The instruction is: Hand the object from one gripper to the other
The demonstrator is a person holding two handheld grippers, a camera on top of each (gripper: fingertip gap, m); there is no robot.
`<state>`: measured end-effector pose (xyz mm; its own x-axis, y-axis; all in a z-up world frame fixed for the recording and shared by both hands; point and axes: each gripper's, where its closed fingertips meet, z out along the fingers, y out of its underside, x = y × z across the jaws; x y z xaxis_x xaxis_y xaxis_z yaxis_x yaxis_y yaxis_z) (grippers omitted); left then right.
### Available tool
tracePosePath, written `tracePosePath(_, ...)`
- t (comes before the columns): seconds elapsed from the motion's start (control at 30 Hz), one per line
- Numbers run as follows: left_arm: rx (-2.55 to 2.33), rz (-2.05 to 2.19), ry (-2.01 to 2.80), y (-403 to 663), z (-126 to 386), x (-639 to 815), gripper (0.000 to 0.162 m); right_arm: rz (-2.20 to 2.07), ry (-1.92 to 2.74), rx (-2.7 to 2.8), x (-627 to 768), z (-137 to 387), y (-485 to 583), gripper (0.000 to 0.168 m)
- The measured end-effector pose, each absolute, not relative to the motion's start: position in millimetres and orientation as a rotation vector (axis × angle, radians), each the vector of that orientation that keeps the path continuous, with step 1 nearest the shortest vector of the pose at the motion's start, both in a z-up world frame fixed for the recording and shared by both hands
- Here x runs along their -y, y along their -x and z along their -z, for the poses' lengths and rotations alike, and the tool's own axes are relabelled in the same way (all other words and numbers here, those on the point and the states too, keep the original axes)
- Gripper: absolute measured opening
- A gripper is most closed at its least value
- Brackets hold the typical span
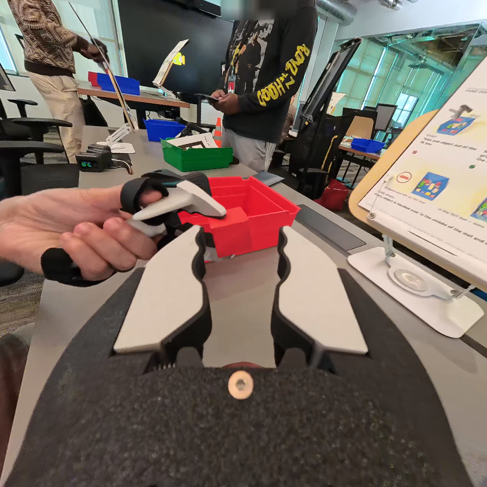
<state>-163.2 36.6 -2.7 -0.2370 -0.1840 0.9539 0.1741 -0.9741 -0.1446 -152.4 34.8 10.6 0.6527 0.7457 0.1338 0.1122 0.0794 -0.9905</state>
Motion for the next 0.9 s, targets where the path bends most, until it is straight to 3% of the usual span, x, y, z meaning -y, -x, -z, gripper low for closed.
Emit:
tracePosePath(0.43,-0.045,2.426,1.797,150,10,-19,0.033,-0.421,1.454,0.888,-34,19,165,0.036)
tracePosePath(0.57,-0.303,2.369,1.813,151,10,1,0.036,-0.436,1.459,0.878,-29,13,160,0.035)
tracePosePath(0.63,-0.493,2.247,1.851,156,14,17,0.057,-0.439,1.467,0.846,-29,2,147,0.035)
tracePosePath(0.67,-0.579,2.193,1.848,160,15,27,0.059,-0.437,1.484,0.821,-29,-6,135,0.035)
tracePosePath(0.9,-0.827,1.586,1.974,201,95,69,0.048,-0.275,1.534,0.5,-25,-95,-24,0.035)
